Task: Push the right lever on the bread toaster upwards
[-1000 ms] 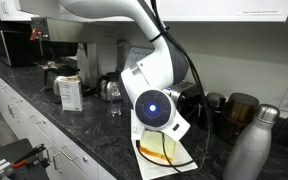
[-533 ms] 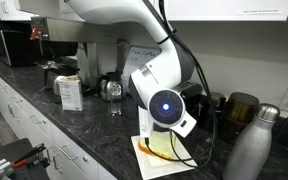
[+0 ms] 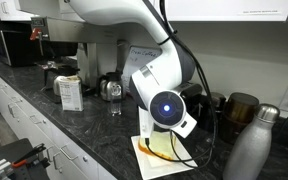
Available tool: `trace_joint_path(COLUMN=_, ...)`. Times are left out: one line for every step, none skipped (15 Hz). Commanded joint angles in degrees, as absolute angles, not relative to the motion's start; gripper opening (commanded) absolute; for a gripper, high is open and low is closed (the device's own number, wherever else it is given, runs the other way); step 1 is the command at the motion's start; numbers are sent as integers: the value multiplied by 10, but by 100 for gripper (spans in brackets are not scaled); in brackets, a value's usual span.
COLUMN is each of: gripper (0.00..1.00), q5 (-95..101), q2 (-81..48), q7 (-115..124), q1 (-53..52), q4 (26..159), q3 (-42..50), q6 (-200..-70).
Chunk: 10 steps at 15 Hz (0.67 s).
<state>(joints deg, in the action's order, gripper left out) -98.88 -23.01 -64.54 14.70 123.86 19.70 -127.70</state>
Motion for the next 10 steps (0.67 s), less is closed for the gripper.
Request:
trace_joint_path(gripper=0, q5=-1008, q2=-221, q7=-665, q1=163, q4=1228, q3=186, q6=-1250)
trace_joint_path(gripper=0, q5=-1007, q2=-215, q7=-669, q1=163, q4=1231, q3=187, q6=-1249)
trace_joint_path(gripper=0, q5=-1005, q2=-209, q7=-674, q1=162, q4=1233, q3=187, q6=-1248)
trace_joint_path(gripper=0, q5=-1004, q2=-204, q7=-681, q1=162, q4=1235, q3=187, q6=-1246)
trace_joint_path(gripper=0, q5=-1003, q2=-197, q7=-689, q1=162, q4=1238, q3=187, q6=-1244)
trace_joint_path(gripper=0, q5=-1002, q2=-190, q7=-697, q1=162, q4=1240, q3=187, q6=-1241)
trace_joint_path(gripper=0, q5=-1001, q2=-182, q7=-704, q1=161, q4=1242, q3=187, q6=-1239)
trace_joint_path(gripper=0, q5=-1002, q2=-174, q7=-709, q1=162, q4=1245, q3=187, q6=-1231)
trace_joint_path(gripper=0, q5=-1002, q2=-165, q7=-712, q1=162, q4=1247, q3=187, q6=-1225)
trace_joint_path(gripper=0, q5=-1001, q2=-158, q7=-716, q1=162, q4=1250, q3=187, q6=-1222)
